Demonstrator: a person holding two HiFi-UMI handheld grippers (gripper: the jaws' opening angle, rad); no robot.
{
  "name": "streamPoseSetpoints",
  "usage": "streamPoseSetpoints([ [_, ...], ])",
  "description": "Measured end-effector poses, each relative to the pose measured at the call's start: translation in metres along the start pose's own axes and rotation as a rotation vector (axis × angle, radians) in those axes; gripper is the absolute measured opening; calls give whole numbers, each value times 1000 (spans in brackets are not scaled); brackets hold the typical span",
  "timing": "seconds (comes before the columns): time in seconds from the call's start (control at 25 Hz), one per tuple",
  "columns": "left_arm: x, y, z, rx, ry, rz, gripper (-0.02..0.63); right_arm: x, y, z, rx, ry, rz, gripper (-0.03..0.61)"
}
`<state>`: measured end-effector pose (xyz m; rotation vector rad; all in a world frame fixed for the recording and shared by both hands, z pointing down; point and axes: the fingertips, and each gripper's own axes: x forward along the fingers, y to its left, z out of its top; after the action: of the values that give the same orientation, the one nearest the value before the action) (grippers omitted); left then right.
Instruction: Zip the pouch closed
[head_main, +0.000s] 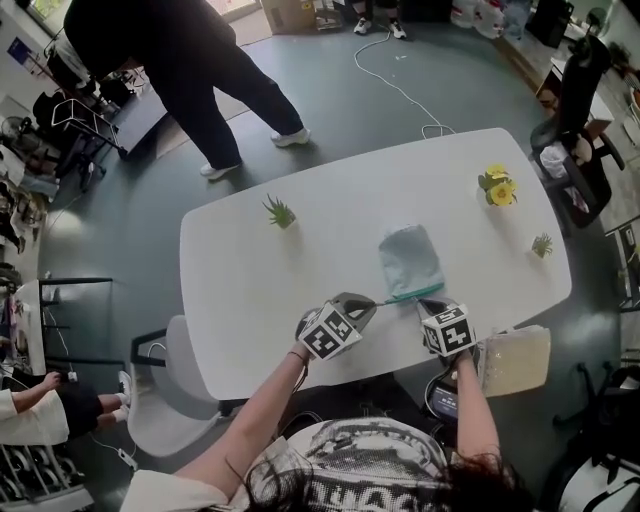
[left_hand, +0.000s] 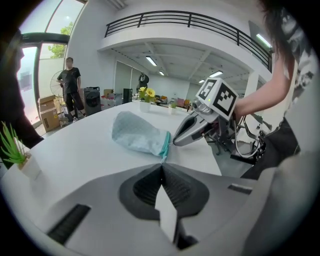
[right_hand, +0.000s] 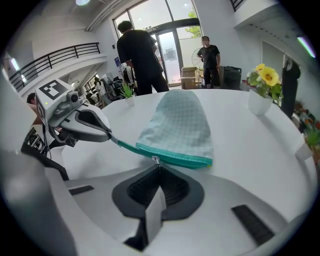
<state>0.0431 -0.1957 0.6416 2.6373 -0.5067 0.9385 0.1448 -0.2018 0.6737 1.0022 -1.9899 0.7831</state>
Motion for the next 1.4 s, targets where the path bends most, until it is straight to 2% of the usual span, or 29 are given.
streamPoseSetpoints([
  [0.36,-7,19,-11,-15,25,46,12,-8,-40,-12,21,30,-73,-3],
  [0.52,-8,30,-17,-64,24,65,12,-11,-51,-17,49,35,-80,-3],
  [0.72,-6,34,-20,-83,47,117,12,-9,-41,-16,-14,37,-65,-1],
  [0.84,-7,35,-15,-124,7,142,14,-12,-36,-14,-30,5,-49,8],
  [0.92,-6,33,-15,-145,2,145,19,-15,-31,-12,-16,-21,-26,42],
  [0.96,-6,32,-16,-151,2,146,43,-17,-29,-10,-5,-38,-15,52],
  [1.04,-9,27,-15,-168,-6,139,178,-22,-23,-5,14,-83,5,64],
  [1.08,-10,24,-13,-177,-16,137,196,-26,-19,-2,20,-109,15,64],
  [1.28,-28,9,5,-210,-99,198,142,-52,2,4,32,-217,49,71],
  [1.4,-39,-6,18,-225,-161,225,135,-69,19,8,30,-276,79,70],
])
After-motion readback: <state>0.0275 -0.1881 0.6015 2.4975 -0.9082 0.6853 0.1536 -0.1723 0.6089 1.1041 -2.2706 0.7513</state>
